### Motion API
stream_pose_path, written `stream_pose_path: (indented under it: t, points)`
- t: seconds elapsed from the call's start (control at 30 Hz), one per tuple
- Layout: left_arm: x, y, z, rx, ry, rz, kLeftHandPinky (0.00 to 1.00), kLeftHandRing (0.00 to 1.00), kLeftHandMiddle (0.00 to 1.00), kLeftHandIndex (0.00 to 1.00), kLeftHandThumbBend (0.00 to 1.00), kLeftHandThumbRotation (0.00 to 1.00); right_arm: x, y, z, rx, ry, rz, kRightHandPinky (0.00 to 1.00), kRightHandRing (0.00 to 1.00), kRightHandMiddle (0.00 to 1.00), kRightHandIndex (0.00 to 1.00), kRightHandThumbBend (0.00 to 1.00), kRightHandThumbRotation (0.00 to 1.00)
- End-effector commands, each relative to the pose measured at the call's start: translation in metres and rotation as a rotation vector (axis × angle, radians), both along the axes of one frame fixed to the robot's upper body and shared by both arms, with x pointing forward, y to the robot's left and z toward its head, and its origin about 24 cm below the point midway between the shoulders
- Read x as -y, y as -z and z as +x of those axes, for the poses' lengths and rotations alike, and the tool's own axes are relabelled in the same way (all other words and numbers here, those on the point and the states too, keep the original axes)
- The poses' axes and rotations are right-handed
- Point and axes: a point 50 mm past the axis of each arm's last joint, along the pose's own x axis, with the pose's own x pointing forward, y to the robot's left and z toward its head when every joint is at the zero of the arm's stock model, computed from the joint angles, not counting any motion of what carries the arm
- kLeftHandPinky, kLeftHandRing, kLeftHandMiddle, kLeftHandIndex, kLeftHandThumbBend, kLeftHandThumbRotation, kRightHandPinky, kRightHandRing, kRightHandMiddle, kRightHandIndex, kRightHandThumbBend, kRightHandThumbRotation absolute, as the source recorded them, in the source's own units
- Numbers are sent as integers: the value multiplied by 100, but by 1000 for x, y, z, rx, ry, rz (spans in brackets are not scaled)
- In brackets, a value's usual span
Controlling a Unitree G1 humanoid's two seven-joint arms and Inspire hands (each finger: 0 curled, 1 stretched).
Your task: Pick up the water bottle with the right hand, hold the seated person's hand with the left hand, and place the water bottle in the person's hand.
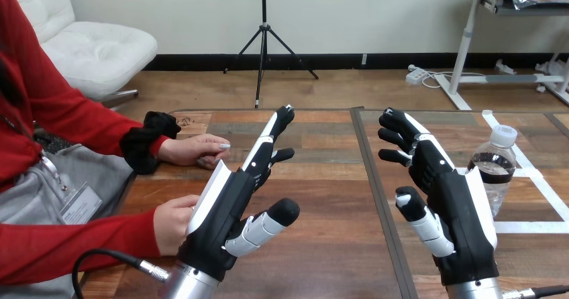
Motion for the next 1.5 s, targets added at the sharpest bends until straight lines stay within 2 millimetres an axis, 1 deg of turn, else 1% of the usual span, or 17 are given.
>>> stream_pose_path:
  t: [0.0,0.23,0.4,0.9,1.03,1.23,1.47]
  points:
    - [1,-16,6,79,13,-16,88,100,100,100,100,100,0,-11,7,67,-5,-8,78,86,88,87,100,91]
    - [2,-16,7,79,13,-17,90,100,100,100,100,100,2,-13,6,83,4,-30,77,85,87,87,100,92]
    - [3,-16,7,70,17,-25,92,100,100,100,100,100,4,-14,6,91,8,-34,77,84,87,87,100,91]
    - [4,-17,7,82,22,-24,93,100,100,100,100,100,13,-19,6,131,23,-19,75,84,87,86,100,79]
    - [5,-17,7,75,23,-28,93,100,100,100,100,100,16,-25,6,162,43,-32,74,85,87,85,100,77]
    - [6,-17,7,82,14,-18,93,100,100,100,100,100,20,-32,4,186,65,-19,71,82,85,84,100,71]
    - [7,-16,7,85,11,-12,92,100,100,100,100,100,24,-38,3,225,88,-11,69,80,83,83,100,66]
